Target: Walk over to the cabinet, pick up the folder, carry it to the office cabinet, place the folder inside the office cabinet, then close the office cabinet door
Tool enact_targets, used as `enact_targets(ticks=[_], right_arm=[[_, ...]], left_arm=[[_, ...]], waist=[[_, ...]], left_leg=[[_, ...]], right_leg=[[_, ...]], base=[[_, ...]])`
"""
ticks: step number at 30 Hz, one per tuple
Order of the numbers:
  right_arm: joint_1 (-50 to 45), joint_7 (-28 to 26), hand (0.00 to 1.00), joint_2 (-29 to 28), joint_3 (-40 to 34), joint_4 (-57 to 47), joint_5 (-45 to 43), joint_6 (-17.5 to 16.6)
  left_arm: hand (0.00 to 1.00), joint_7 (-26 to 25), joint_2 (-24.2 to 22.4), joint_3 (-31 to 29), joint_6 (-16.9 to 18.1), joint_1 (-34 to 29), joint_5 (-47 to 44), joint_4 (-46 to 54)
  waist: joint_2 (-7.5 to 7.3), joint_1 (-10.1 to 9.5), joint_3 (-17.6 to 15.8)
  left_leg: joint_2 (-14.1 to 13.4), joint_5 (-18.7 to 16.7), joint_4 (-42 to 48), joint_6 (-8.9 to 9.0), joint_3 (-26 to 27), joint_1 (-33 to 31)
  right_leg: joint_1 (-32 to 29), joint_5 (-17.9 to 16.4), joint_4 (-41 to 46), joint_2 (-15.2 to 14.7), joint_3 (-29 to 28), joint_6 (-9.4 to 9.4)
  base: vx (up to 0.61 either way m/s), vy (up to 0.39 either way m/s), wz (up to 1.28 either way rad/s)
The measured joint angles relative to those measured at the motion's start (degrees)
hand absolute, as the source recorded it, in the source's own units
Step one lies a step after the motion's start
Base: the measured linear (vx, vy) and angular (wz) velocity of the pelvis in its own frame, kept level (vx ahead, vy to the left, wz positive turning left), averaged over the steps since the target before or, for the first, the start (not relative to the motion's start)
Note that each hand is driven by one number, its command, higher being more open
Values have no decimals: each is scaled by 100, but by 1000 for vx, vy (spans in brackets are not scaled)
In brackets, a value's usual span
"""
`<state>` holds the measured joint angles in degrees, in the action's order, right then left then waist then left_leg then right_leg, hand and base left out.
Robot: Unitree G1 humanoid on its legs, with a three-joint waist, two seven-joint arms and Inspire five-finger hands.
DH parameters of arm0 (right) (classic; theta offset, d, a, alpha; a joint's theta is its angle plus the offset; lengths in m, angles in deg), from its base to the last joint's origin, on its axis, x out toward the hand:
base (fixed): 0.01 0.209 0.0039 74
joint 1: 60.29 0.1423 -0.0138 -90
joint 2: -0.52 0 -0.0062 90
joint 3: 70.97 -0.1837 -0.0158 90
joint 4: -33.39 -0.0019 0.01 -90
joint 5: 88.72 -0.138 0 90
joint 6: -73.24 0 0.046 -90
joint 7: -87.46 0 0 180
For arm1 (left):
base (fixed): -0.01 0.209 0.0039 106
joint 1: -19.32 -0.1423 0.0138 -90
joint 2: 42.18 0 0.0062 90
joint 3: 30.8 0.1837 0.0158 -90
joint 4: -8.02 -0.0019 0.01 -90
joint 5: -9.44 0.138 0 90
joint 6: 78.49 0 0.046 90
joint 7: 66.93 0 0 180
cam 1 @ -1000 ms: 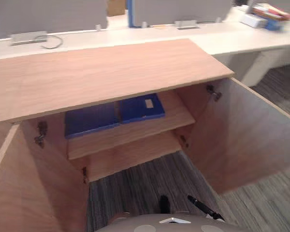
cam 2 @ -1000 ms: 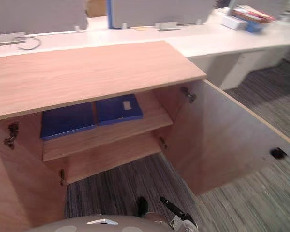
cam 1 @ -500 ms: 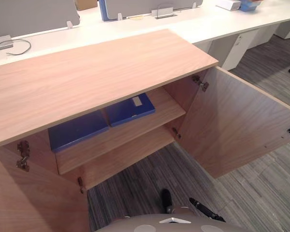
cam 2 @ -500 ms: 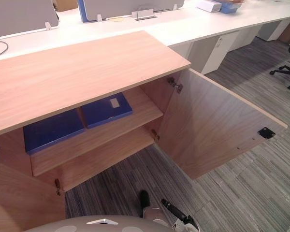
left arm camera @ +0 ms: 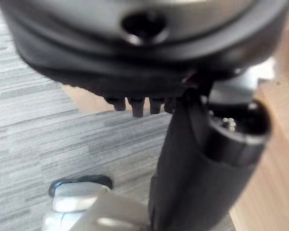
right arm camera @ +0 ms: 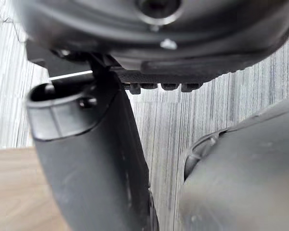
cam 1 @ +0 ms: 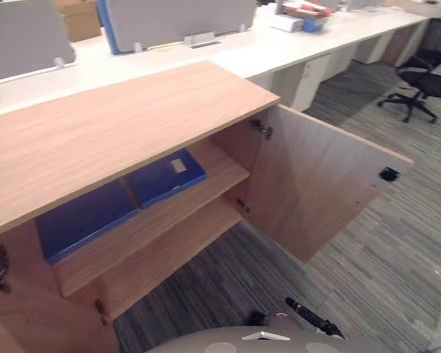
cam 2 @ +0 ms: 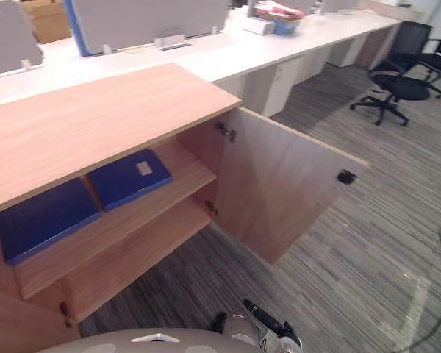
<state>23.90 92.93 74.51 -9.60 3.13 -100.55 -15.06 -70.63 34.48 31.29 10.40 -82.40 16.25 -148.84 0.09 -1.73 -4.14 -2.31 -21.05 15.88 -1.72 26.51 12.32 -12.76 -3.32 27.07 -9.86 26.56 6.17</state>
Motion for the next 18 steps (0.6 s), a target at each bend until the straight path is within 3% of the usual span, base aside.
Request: enact_targets(ticks=[1, 2, 3, 4, 6, 7, 8, 9, 10, 11, 12, 13, 15, 17, 18], right_arm=[[-9, -11, 100, -2, -30, 0, 27, -2], [11, -25, 100, 1, -91, 7, 28, -15], [177, -17, 100, 88, -295, 21, 62, 34], [240, -5, 100, 91, -468, 30, 112, 94], [240, 6, 100, 139, -563, 226, 260, 85], [249, 2, 100, 183, -587, 463, 262, 138], [281, -2, 100, 162, -587, 598, 270, 154], [301, -12, 100, 151, -589, 609, 278, 152], [398, -24, 100, 125, -574, 608, 431, 131], [454, -1, 100, 157, -558, 651, 478, 134], [497, -9, 100, 210, -563, 653, 477, 133], [604, -24, 100, 264, -549, 665, 483, 118], [739, -82, 100, 173, -444, 687, 482, 131], [696, -114, 100, 26, -436, 713, 494, 143], [685, -112, 100, 24, -434, 713, 488, 143]], left_arm=[[100, 10, -17, 15, -19, 53, 12, -54], [100, 19, -28, 14, -21, 101, 9, -125], [100, 31, -99, 30, -1, 96, -4, -173], [100, 58, -62, 191, 41, 142, 15, -157], [100, 69, 118, 522, 116, 255, -6, -168], [100, 91, 197, 553, 135, 271, -50, -163], [100, 116, 309, 508, 144, 272, -151, -118], [100, 107, 334, 479, 112, 276, -186, -152], [100, 108, 276, 368, 127, 284, -233, -235], [100, 121, 239, 403, 206, 279, -214, -203], [100, 126, 220, 458, 223, 286, -192, -177], [100, 115, 176, 537, 238, 313, -168, -150], [100, 91, 236, 639, 236, 343, -166, -68], [100, 48, 308, 729, 234, 400, -172, -14], [100, 45, 303, 754, 224, 432, -172, -21]], waist=[[-63, -11, -26], [17, -49, -15], [365, -151, 25], [262, -49, 6], [112, 56, -48], [-76, 18, -27], [-309, -59, -28], [-278, -97, -33], [-268, -167, -169], [-254, -204, -152], [-172, -186, -103], [-89, -190, 23], [-211, -125, 42], [-359, -125, 54], [-332, -124, 34]], left_leg=[[66, 64, -18, -56, -85, 13], [-37, 167, -29, -157, -210, -6], [-345, 248, -163, -183, -243, -57], [-313, 314, -349, -74, -198, -54], [-151, 409, -649, 93, -269, 39], [-90, 460, -677, 178, -260, 58], [6, 472, -579, 198, -279, 52], [-73, 515, -487, 232, -308, 23], [-216, 422, -13, 242, -599, -217], [1, 510, -602, 240, -879, -227], [-8, 989, -1018, 155, -973, -309], [-30, 1259, -1159, 166, -771, -580], [-2, 1336, -1240, 204, -610, -719], [-76, 1438, -1303, 332, -605, -824], [-135, 1485, -1321, 354, -624, -830]], right_leg=[[20, 152, -108, 149, 70, 71], [23, 467, -375, 392, -65, 50], [-15, 735, -582, 664, -199, -204], [-253, 187, 616, 213, 11, 23], [-248, -405, 2007, -753, 48, -202], [0, -371, 2085, -1242, 23, -269], [201, -205, 1654, -1348, -5, -485], [297, -254, 1461, -1206, 124, -384], [745, -192, 611, -925, 206, -371], [866, -171, 103, -772, 134, -408], [866, -117, -223, -637, 148, -522], [763, -269, -499, -594, 169, -878], [728, -436, -548, -736, 302, -948], [1081, -136, -1587, -528, 302, -1391], [1153, -49, -1734, -422, 318, -1341]], base=[[20, -108, -107], [-9, -177, -134], [-20, -167, -102], [-12, -133, -47], [33, -121, 28], [108, -236, -22], [96, -238, -66], [59, -251, -100], [-92, -222, -96], [-142, -192, -88], [-202, -111, -89], [-123, -93, -78], [-36, -99, -55], [38, -169, -19], [38, -197, -3]])
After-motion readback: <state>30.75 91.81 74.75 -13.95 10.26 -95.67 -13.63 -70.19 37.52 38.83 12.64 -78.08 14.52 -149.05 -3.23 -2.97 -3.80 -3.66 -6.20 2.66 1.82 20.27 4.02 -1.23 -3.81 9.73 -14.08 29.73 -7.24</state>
